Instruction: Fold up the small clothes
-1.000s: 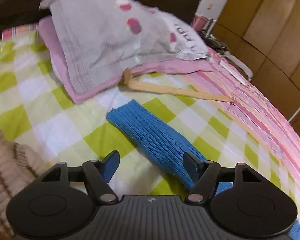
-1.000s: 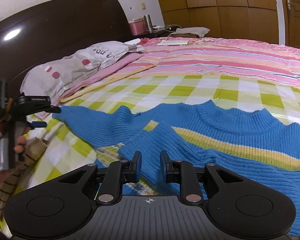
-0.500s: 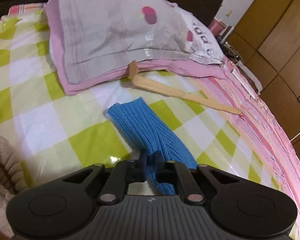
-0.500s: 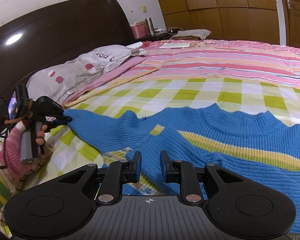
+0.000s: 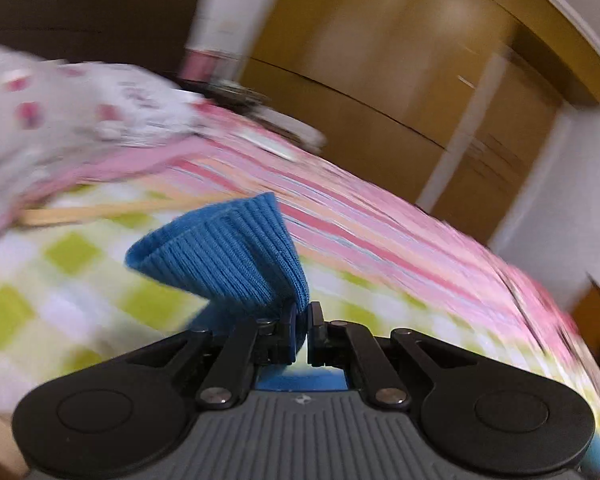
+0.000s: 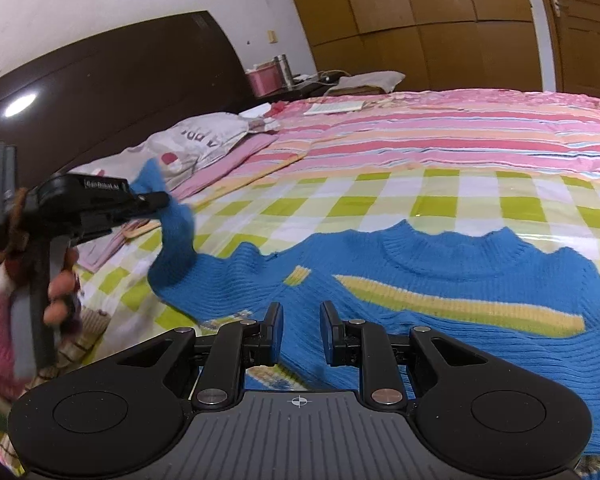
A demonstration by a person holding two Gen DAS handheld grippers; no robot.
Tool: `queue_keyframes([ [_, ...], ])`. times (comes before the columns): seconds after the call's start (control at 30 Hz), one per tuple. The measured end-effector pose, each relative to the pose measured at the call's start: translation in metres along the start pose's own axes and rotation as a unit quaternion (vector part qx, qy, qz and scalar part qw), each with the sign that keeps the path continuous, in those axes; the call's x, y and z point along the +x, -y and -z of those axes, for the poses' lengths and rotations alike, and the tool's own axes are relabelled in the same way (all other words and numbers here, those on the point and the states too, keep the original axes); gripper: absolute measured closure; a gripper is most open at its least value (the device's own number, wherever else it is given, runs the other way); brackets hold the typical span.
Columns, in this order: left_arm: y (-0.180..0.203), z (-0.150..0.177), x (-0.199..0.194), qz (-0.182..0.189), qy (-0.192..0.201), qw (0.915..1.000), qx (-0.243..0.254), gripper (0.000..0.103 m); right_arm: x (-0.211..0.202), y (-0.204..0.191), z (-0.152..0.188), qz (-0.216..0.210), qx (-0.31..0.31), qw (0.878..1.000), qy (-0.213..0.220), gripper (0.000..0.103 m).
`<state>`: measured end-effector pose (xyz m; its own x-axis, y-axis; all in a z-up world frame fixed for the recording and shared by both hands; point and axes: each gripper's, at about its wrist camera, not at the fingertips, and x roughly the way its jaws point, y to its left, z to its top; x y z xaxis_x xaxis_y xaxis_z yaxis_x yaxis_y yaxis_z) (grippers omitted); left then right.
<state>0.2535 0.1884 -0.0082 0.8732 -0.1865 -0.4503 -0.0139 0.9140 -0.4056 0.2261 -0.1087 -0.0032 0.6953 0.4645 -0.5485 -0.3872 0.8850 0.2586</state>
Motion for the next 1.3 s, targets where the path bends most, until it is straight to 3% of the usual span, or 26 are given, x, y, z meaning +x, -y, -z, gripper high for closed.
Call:
queue_keyframes([
  [0.17, 0.055, 0.048, 0.001, 0.053, -0.053, 0.9943, 0.076, 0.092, -0.006, 0.021, -0.002, 0.009, 0.037, 0.999, 0.001, 0.081],
  [0.33, 0.082, 0.088, 0.003, 0.056, -0.099, 0.9833, 0.142, 0.092, 0.003, 0.04, -0.002, -0.015, 0.098, 0.995, -0.011, 0.081],
  [0.5, 0.086, 0.102, -0.002, 0.049, -0.106, 0.9809, 0.156, 0.092, 0.03, 0.041, -0.006, -0.056, 0.125, 0.99, -0.038, 0.067],
  [0.67, 0.084, 0.11, -0.006, 0.051, -0.1, 0.9817, 0.154, 0.092, 0.044, 0.025, -0.014, -0.09, 0.111, 0.989, -0.048, 0.067],
  [0.73, 0.084, 0.112, -0.007, 0.053, -0.097, 0.9811, 0.159, 0.092, 0.046, 0.016, -0.017, -0.102, 0.096, 0.989, -0.048, 0.06],
  [0.87, 0.086, 0.114, -0.008, 0.054, -0.095, 0.9795, 0.169, 0.092, 0.059, -0.006, -0.022, -0.074, 0.035, 0.994, -0.067, 0.056],
  [0.93, 0.087, 0.114, -0.009, 0.053, -0.094, 0.9794, 0.171, 0.092, 0.066, -0.014, -0.024, -0.052, 0.018, 0.995, -0.081, 0.074],
  [0.97, 0.087, 0.113, -0.01, 0.053, -0.093, 0.9796, 0.17, 0.092, 0.068, -0.015, -0.024, -0.042, 0.019, 0.995, -0.087, 0.093],
  [1.13, 0.087, 0.109, -0.022, 0.05, -0.079, 0.9813, 0.168, 0.089, 0.039, 0.01, -0.035, -0.035, 0.075, 0.996, -0.037, 0.098],
  [1.3, 0.088, 0.103, -0.038, 0.049, -0.05, 0.9847, 0.159, 0.071, -0.016, 0.053, -0.04, -0.012, 0.128, 0.991, 0.034, 0.098],
])
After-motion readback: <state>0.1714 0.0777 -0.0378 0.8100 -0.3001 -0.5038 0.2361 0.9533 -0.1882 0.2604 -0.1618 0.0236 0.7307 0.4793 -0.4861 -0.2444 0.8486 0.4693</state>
